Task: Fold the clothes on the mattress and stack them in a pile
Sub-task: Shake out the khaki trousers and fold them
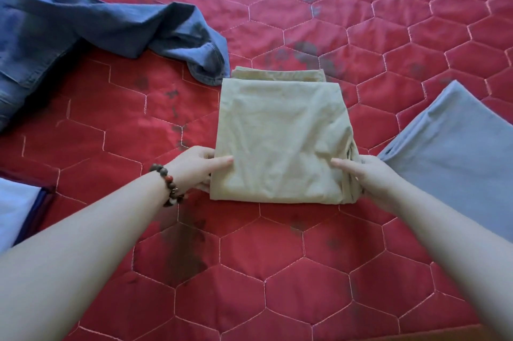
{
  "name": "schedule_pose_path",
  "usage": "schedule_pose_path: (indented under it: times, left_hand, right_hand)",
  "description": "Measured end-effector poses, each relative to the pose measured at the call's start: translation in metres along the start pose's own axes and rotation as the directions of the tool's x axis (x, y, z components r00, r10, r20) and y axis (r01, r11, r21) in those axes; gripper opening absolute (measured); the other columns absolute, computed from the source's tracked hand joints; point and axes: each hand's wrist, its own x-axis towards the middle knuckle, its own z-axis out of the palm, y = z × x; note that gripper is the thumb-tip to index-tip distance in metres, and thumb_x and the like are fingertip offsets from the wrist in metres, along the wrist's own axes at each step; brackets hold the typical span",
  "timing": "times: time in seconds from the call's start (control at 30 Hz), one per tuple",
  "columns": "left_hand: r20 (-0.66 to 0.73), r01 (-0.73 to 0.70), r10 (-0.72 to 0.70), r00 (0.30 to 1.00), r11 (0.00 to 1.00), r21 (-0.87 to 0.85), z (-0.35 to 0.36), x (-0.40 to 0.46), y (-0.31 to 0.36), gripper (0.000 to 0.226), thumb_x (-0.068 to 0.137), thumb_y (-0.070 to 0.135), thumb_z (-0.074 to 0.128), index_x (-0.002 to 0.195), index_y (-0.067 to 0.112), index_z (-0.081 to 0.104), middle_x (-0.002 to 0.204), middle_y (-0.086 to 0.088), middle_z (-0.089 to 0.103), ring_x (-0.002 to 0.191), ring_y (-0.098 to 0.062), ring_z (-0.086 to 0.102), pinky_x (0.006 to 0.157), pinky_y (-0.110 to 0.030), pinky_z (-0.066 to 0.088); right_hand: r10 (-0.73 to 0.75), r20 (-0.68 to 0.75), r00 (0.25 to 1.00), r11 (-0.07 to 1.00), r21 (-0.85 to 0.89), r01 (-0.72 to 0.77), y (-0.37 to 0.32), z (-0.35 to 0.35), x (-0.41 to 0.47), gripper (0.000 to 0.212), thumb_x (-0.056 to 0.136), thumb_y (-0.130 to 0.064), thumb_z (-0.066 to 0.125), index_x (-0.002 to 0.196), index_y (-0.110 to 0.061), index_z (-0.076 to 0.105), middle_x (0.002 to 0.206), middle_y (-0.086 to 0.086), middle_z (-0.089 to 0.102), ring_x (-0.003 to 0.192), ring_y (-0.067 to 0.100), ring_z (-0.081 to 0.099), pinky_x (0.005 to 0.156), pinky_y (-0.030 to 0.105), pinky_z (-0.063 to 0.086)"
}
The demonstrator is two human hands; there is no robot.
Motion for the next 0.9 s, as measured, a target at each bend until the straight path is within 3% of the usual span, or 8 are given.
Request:
schedule_pose_path:
  times: [0.2,0.37,0.43,0.5,0.63,0.73,0.83,0.9]
  left_hand:
    - [-0.378,-0.280,0.269,0.886,0.960,0.027,0.022,0.013,0.022,0.008,0.095,0.024,0.058,0.092,0.024,0.065,0.088,0.007,0.073,0.081,-0.008,0.070,0.073,-0.030,0.055]
    - [-0.554,-0.476,0.511,0.657,0.851,0.221,0.028,0.021,0.036,0.009,0.098,0.018,0.051,0.094,0.013,0.057,0.082,0.006,0.067,0.072,0.002,0.061,0.066,-0.012,0.045]
    - [-0.551,-0.388,0.500,0.668,0.866,0.315,0.031,0.034,0.036,0.015,0.099,0.019,0.048,0.091,0.006,0.051,0.078,0.000,0.063,0.074,-0.015,0.060,0.066,-0.027,0.043]
    - [-0.535,-0.280,0.469,0.703,0.874,0.398,0.034,0.044,0.031,0.022,0.100,0.021,0.045,0.086,0.004,0.041,0.071,-0.011,0.057,0.070,-0.033,0.052,0.063,-0.040,0.035]
    - [-0.556,-0.269,0.504,0.661,0.851,0.451,0.033,0.052,0.029,0.023,0.100,0.023,0.042,0.084,0.011,0.034,0.062,-0.010,0.051,0.061,-0.033,0.049,0.054,-0.039,0.028]
    - [-0.571,-0.123,0.477,0.668,0.828,0.547,0.038,0.055,0.034,0.020,0.101,0.030,0.041,0.091,0.013,0.036,0.062,-0.006,0.048,0.068,-0.039,0.054,0.056,-0.038,0.031]
    - [-0.629,0.153,0.506,0.590,0.695,0.702,0.041,0.048,0.040,0.031,0.095,0.035,0.049,0.116,0.012,0.045,0.094,-0.009,0.057,0.093,-0.037,0.060,0.068,-0.040,0.038]
    - [-0.535,0.112,0.669,0.517,0.566,0.817,0.047,0.043,0.041,0.049,0.087,0.027,0.054,0.131,0.008,0.046,0.132,-0.015,0.049,0.124,-0.034,0.047,0.095,-0.046,0.036]
  right_hand:
    - [-0.321,-0.161,0.933,0.946,-0.091,0.310,-0.017,0.010,0.000,0.009,0.087,-0.018,0.070,0.095,-0.015,0.068,0.088,-0.005,0.074,0.079,0.003,0.067,0.069,0.019,0.052]
    - [-0.515,-0.351,0.782,0.856,-0.151,0.495,-0.035,0.021,0.003,0.015,0.093,-0.010,0.059,0.088,-0.024,0.062,0.080,-0.017,0.068,0.077,0.000,0.062,0.069,0.012,0.044]
    - [-0.484,-0.366,0.795,0.874,-0.236,0.424,-0.033,0.028,0.017,0.004,0.093,-0.013,0.058,0.090,-0.013,0.060,0.085,-0.003,0.068,0.085,0.017,0.063,0.074,0.025,0.047]
    - [-0.427,-0.397,0.812,0.897,-0.297,0.326,-0.026,0.033,0.028,0.019,0.093,-0.016,0.058,0.089,0.002,0.054,0.086,0.017,0.063,0.085,0.034,0.056,0.075,0.038,0.043]
    - [-0.427,-0.505,0.750,0.901,-0.308,0.306,-0.023,0.036,0.034,0.028,0.093,-0.017,0.055,0.070,-0.014,0.039,0.058,-0.010,0.049,0.057,0.006,0.039,0.055,0.024,0.030]
    - [-0.426,-0.530,0.733,0.894,-0.372,0.251,-0.027,0.044,0.033,0.024,0.094,-0.018,0.053,0.074,-0.014,0.042,0.061,-0.006,0.051,0.063,0.015,0.048,0.056,0.028,0.030]
    - [-0.434,-0.576,0.692,0.818,-0.574,0.035,-0.033,0.049,0.027,0.021,0.092,-0.026,0.056,0.107,-0.012,0.053,0.098,0.012,0.059,0.094,0.036,0.054,0.076,0.040,0.039]
    - [-0.627,-0.573,0.527,0.669,-0.743,-0.012,-0.039,0.063,0.019,0.044,0.087,-0.024,0.058,0.128,-0.009,0.050,0.125,0.019,0.052,0.116,0.036,0.045,0.095,0.046,0.033]
